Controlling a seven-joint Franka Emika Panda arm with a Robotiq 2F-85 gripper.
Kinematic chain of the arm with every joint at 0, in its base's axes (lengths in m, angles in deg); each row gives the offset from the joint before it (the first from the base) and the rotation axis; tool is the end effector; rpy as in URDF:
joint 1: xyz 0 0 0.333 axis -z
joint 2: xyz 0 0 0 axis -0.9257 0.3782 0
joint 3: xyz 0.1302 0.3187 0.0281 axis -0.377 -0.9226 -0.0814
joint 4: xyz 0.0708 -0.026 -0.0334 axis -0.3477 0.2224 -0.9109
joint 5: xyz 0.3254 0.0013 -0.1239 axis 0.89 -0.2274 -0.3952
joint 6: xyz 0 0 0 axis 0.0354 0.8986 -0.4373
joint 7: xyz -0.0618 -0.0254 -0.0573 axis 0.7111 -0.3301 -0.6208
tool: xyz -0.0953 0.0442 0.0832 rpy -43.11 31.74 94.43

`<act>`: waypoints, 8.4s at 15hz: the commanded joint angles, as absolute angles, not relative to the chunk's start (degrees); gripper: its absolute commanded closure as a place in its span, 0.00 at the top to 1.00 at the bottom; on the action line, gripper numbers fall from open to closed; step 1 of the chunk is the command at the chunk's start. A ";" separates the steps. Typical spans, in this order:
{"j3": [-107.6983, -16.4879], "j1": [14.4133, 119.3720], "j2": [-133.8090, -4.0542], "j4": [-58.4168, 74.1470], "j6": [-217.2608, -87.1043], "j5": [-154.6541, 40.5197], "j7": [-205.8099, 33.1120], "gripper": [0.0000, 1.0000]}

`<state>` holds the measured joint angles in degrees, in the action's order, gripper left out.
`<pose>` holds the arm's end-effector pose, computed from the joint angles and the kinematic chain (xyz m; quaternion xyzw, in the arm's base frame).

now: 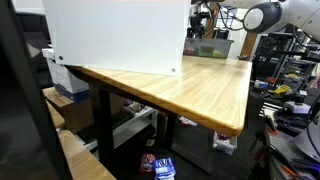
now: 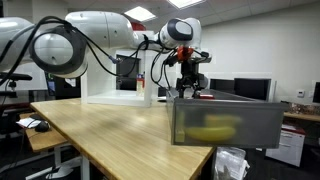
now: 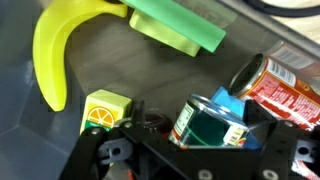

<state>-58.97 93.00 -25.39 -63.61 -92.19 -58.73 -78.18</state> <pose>0.6421 -0.3548 0.4300 0.9678 -0.2281 -0.0768 0.0739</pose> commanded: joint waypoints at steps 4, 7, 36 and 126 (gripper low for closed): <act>-59.84 93.01 -25.87 -62.72 -94.56 -56.60 -83.44 1.00; -59.96 92.65 -26.08 -63.01 -95.52 -56.31 -84.09 1.00; -58.62 93.33 -24.15 -62.51 -97.27 -56.85 -86.81 0.56; -62.91 104.08 -29.65 -62.81 -78.58 -48.50 -84.96 0.38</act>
<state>-63.42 104.08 -28.22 -64.36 -79.94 -47.52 -86.41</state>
